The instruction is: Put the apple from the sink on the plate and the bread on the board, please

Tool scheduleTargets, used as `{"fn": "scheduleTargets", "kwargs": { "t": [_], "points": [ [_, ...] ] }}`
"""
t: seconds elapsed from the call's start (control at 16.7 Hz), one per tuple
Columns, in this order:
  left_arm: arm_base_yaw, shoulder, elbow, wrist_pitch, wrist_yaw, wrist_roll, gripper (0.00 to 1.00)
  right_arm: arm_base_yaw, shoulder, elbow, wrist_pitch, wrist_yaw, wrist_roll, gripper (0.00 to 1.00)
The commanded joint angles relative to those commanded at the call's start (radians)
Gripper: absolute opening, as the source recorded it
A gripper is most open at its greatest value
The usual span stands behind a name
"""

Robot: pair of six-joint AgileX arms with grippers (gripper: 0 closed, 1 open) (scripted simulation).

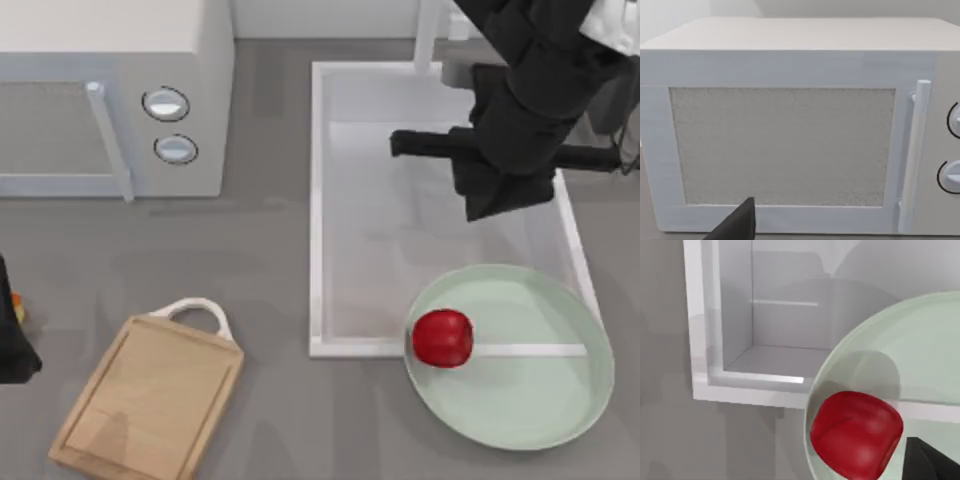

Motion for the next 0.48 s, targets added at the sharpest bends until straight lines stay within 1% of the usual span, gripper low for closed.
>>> {"fn": "scheduleTargets", "kwargs": {
  "t": [0.48],
  "points": [
    [0.0, 0.0, 0.0, 0.0, 0.0, 0.0, 1.0, 0.004, -0.11, 0.011, -0.062, 0.011, 0.008, 0.0]
  ]
}}
